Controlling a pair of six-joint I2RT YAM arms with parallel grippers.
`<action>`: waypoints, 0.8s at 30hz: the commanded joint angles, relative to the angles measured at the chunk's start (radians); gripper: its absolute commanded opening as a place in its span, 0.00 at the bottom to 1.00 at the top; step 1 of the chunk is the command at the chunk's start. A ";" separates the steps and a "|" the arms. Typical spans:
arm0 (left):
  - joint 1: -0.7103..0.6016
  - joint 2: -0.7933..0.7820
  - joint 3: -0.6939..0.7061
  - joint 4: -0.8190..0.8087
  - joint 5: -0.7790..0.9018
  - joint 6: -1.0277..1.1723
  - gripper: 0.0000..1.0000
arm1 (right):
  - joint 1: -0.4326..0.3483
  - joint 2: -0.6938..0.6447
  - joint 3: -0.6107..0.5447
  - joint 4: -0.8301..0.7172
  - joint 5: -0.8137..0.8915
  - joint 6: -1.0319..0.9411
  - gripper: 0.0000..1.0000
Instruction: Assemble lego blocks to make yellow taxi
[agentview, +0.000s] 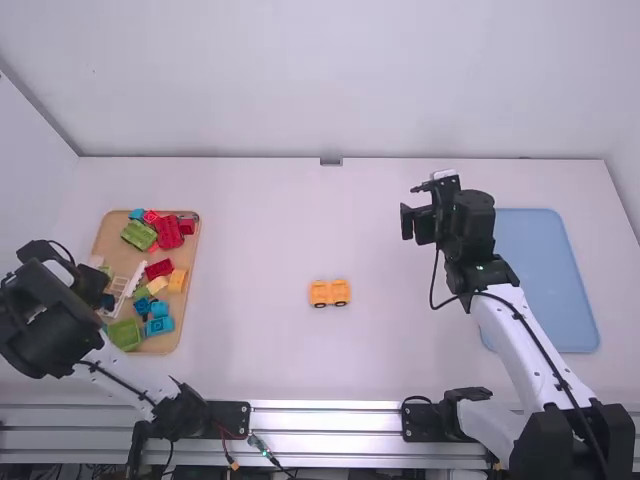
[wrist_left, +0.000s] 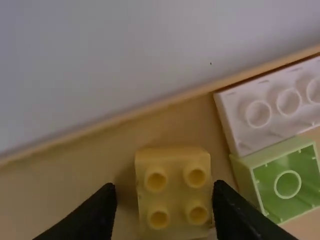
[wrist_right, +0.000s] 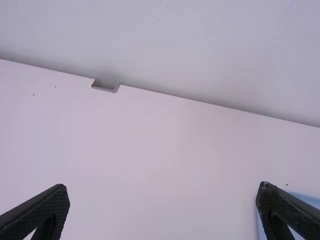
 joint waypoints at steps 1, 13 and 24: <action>-0.008 0.014 -0.019 0.000 0.007 0.007 0.44 | 0.001 0.006 0.037 -0.001 0.001 0.005 0.99; -0.007 0.010 -0.019 0.018 0.023 0.008 0.27 | 0.001 0.006 0.037 -0.004 0.002 0.004 0.99; -0.010 -0.030 0.219 -0.263 0.127 -0.003 0.02 | 0.001 0.006 0.037 -0.012 0.000 0.005 0.99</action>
